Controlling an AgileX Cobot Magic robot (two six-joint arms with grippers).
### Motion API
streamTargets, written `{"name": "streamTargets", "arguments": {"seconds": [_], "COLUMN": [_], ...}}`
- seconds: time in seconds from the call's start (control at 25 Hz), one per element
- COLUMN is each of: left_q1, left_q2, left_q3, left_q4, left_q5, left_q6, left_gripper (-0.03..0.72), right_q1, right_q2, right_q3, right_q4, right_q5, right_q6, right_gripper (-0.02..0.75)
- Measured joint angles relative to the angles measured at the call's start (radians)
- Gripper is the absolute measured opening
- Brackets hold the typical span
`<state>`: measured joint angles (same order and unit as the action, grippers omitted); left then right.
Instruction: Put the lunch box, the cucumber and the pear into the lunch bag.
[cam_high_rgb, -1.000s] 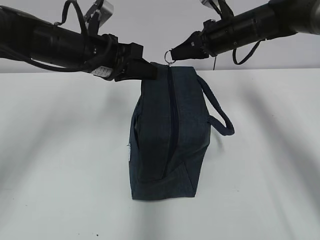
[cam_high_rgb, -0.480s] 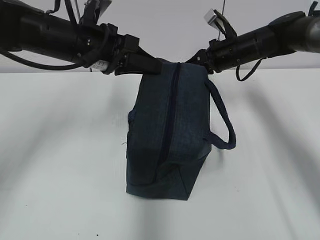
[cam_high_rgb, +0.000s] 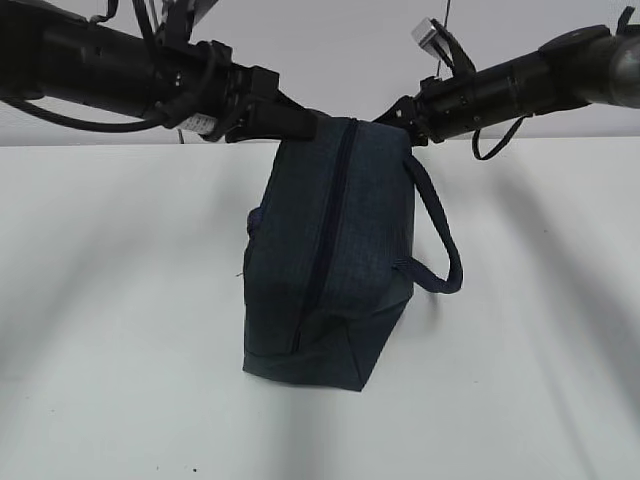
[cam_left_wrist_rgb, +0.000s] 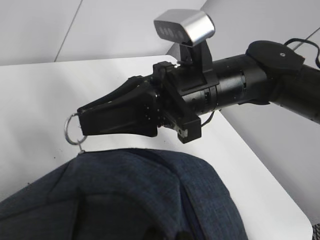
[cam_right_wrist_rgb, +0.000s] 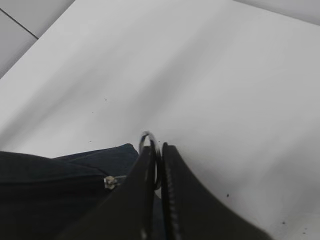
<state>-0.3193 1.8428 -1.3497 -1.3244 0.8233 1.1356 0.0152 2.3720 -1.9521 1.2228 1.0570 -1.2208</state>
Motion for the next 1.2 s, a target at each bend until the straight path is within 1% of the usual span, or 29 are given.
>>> {"name": "streamTargets", "arguments": {"seconds": [0.04, 0.08, 0.2, 0.24, 0.32, 0.4, 0.52, 0.64, 0.72, 0.8, 1.04, 1.2], "left_q1": [0.000, -0.001, -0.001, -0.001, -0.001, -0.001, -0.001, 0.000, 0.004, 0.007, 0.021, 0.052], "left_q2": [-0.001, -0.003, -0.003, -0.002, 0.000, 0.003, 0.008, 0.008, 0.008, 0.002, -0.084, -0.152], "left_q3": [-0.001, -0.002, -0.003, -0.003, -0.003, -0.003, -0.003, -0.009, -0.013, -0.013, -0.013, -0.013], "left_q4": [0.000, 0.000, 0.000, 0.000, 0.000, -0.002, 0.009, 0.010, 0.017, 0.043, 0.185, 0.332], "left_q5": [-0.009, -0.016, -0.057, -0.070, -0.104, -0.133, -0.180, -0.207, -0.207, -0.207, -0.200, -0.187], "left_q6": [0.000, 0.001, 0.002, 0.002, 0.002, 0.002, 0.002, 0.002, 0.002, -0.004, -0.058, -0.199], "left_gripper": [0.015, 0.015, 0.015, 0.015, 0.027, 0.057, 0.152, 0.246, 0.281, 0.295, 0.302, 0.303], "right_q1": [-0.001, -0.003, -0.008, -0.008, -0.008, -0.008, -0.008, -0.008, -0.008, -0.008, -0.008, -0.008], "right_q2": [0.000, 0.000, -0.016, -0.029, -0.061, -0.090, -0.131, -0.169, -0.196, -0.222, -0.311, -0.376], "right_q3": [-0.005, -0.015, -0.041, -0.048, -0.055, -0.059, -0.061, -0.061, -0.063, -0.063, -0.063, -0.063], "right_q4": [-0.009, -0.029, -0.106, -0.133, -0.185, -0.252, -0.331, -0.374, -0.401, -0.450, -0.700, -0.812], "right_q5": [-0.006, -0.022, -0.031, -0.031, -0.031, -0.028, 0.009, 0.077, 0.117, 0.146, 0.170, 0.176], "right_q6": [0.000, 0.000, 0.012, 0.019, 0.040, 0.086, 0.160, 0.202, 0.232, 0.286, 0.525, 0.662], "right_gripper": [0.071, 0.118, 0.283, 0.325, 0.363, 0.379, 0.386, 0.387, 0.388, 0.388, 0.388, 0.388]}}
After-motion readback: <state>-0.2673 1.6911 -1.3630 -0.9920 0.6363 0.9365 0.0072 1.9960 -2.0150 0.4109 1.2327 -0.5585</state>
